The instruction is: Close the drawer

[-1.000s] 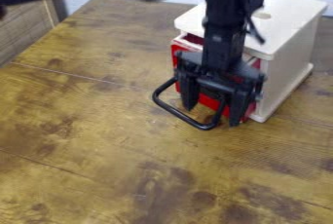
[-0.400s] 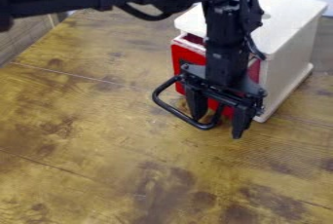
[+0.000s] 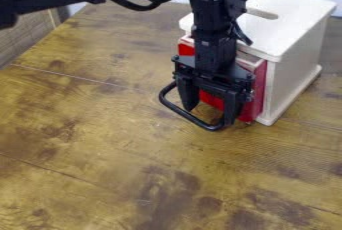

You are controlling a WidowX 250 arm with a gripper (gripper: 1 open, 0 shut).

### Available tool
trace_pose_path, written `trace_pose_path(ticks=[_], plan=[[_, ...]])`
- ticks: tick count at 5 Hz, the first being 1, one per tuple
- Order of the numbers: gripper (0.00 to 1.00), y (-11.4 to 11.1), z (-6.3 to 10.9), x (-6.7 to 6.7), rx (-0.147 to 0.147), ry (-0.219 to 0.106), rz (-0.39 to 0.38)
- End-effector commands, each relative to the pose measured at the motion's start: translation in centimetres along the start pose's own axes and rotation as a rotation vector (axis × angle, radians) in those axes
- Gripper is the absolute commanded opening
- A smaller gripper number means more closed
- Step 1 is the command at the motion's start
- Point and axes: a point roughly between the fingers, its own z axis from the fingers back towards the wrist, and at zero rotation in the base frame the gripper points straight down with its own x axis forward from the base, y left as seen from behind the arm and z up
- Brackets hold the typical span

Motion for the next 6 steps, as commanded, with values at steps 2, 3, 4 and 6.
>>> trace_pose_path(ticks=[2,3,4,6], plan=[[1.0,1.4,-1.0,0.4,-0.008,-0.032,0.008],[1.0,0.7,-2.4,0.2,-0.009,-0.02,-0.013],[1.0,0.1,-3.7,0.1,-0.009,-0.007,-0.031],[1.0,1.1,-4.3,0.7,-0.008,0.023,0.01]])
